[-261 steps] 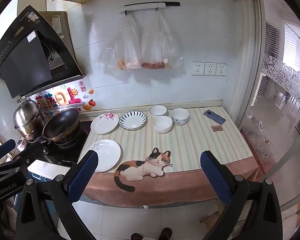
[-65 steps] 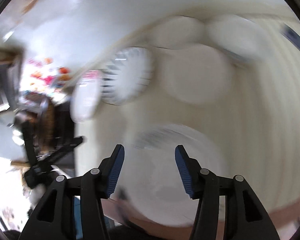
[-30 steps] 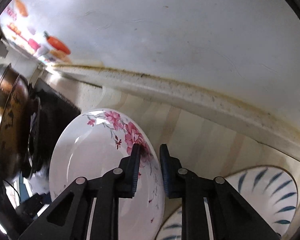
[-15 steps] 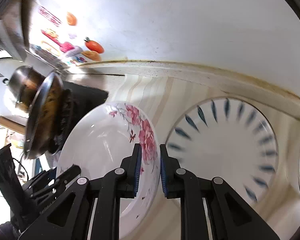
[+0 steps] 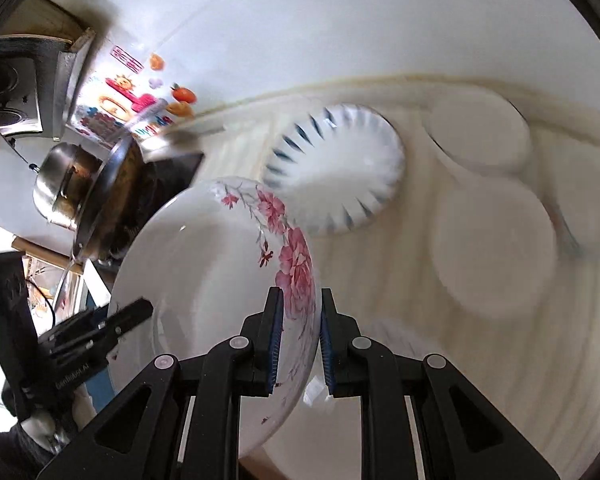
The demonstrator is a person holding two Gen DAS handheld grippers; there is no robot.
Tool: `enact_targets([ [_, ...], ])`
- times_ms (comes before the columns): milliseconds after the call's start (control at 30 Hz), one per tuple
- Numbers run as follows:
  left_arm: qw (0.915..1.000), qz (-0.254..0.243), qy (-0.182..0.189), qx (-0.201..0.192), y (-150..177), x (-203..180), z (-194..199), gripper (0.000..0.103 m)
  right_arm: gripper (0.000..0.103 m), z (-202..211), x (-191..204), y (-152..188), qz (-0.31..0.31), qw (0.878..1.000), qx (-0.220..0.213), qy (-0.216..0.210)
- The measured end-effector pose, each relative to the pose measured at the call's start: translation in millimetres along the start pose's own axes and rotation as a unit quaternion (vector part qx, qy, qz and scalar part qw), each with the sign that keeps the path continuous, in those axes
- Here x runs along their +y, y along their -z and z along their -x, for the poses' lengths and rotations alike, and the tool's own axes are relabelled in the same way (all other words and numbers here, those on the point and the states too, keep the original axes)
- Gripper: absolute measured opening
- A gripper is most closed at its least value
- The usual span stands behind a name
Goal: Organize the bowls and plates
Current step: 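Carry the pink-flower plate onto the grey-flower plate and open both tools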
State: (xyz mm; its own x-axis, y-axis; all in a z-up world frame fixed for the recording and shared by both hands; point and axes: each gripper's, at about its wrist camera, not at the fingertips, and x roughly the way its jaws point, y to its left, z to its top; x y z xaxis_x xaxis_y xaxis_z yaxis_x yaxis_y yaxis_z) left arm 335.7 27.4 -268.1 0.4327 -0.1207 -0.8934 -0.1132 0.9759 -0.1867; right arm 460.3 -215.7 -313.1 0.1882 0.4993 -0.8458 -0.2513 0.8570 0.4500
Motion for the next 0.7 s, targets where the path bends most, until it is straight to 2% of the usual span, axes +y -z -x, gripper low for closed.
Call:
enact_targets([
  [133, 0.9993, -0.020, 0.013, 0.030, 27.2, -28.2, -8.7, 0.036, 0.019, 7.0, -31.7, 48.6, -0.022, 0.999, 0.021, 0.018],
  [333, 0.9957, -0.046, 0.014, 0.079, 56.0, -55.4, -38.4, 0.036, 0.019, -1.1, -69.4, 98.6, -0.056, 0.997, 0.041, 0.036],
  [500, 0.9937, -0.054, 0.007, 0.098, 64.3, -65.7, -59.6, 0.036, 0.019, -7.3, -87.8, 117.3, -0.065, 0.996, 0.041, 0.046],
  [700, 0.9890, -0.082, -0.002, 0.123, 72.5, -78.0, -80.2, 0.036, 0.019, -15.2, -101.8, 117.4, -0.074, 0.995, 0.044, 0.059],
])
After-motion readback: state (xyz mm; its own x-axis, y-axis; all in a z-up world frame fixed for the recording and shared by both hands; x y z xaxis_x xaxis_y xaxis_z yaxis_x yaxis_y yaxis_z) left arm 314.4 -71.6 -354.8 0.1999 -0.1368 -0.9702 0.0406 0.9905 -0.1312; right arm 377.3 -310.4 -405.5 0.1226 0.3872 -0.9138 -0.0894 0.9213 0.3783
